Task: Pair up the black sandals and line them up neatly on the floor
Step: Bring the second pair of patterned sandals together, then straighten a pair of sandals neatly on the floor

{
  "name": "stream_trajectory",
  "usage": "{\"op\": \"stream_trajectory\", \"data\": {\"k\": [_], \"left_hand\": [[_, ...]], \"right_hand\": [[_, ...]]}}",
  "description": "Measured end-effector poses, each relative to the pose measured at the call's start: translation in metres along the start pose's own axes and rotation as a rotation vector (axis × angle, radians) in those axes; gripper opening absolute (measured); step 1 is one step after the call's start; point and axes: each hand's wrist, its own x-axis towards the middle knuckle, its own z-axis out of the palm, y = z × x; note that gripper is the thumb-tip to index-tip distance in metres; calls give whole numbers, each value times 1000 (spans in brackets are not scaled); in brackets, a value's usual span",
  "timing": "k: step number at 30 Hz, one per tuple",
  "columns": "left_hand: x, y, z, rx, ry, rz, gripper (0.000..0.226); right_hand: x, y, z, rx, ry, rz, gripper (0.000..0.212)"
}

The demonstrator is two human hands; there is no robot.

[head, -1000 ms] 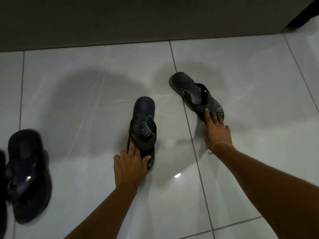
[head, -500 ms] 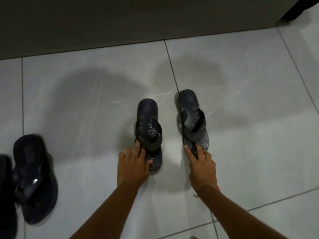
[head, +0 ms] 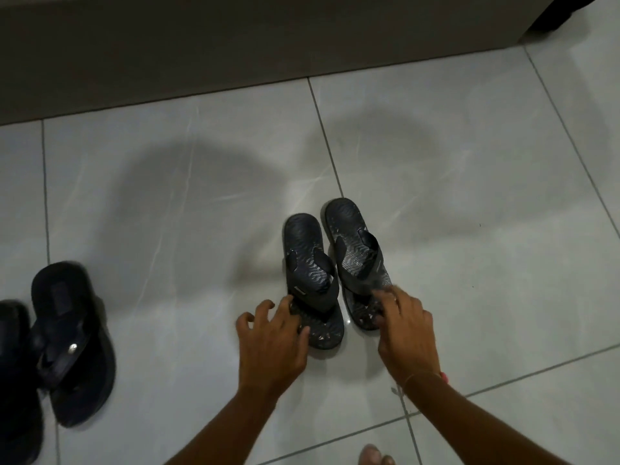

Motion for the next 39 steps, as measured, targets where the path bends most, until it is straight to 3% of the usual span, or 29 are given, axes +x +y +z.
{"op": "stream_trajectory", "data": {"k": [3,6,8,14,24,33,36,39], "left_hand": [[18,-24,-8,-26,22,48,59],[51,-38,1,55,-170,206,109],[69,-38,14,130,-285,323,123],[85,12,39,21,-261,373,122],[109,121,68,-15,-273,378,123],[106,120,64,26,-230,387,123],[91,115,48,-28,-180,386,121],[62,80,22,-107,-138,339,103]], "right_hand": [[33,8,-13,-70,-1,-102,72],[75,13,-6,-217,-240,-196,85],[92,18,3,-238,-348,-222,81],[76,71,1,-64,-221,-84,73],[77,168,-47,-69,-388,45,78],[71,153,-46,-268,-420,34,82],[54,129,-51,-313,-317,107,99],[30,84,-45,-287,-166,125,98]]}}
